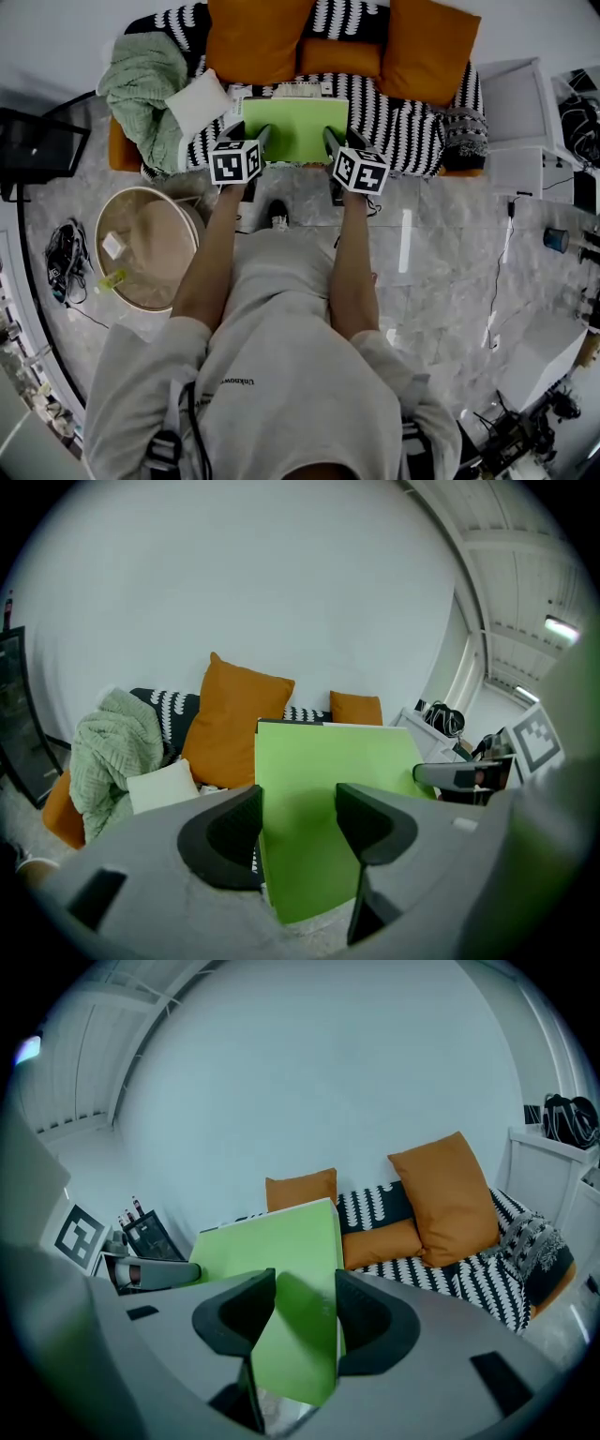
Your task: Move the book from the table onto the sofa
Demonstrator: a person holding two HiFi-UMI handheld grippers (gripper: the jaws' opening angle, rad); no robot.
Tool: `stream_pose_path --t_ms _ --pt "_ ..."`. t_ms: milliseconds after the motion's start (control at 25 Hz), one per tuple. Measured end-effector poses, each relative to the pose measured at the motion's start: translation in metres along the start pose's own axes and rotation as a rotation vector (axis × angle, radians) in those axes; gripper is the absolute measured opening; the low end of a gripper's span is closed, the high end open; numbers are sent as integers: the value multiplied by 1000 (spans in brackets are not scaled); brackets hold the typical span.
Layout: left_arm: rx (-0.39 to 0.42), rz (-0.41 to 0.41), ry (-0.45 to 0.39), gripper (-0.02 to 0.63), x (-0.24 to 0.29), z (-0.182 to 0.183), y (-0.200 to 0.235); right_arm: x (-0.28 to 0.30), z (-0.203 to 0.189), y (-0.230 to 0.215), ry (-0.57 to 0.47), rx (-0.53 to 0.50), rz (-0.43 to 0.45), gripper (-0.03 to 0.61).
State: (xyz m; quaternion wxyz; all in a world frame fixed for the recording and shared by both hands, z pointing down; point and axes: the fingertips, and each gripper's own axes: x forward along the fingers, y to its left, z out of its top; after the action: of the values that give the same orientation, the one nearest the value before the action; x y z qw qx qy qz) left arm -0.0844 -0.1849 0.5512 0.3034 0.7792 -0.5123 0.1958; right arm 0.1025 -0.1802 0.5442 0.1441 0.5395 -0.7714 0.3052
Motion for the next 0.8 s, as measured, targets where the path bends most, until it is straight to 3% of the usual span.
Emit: stream_pose_path --t_ms 800 --pt "18 -7 22 253 -3 3 0 1 7 2 -19 -4 25 187"
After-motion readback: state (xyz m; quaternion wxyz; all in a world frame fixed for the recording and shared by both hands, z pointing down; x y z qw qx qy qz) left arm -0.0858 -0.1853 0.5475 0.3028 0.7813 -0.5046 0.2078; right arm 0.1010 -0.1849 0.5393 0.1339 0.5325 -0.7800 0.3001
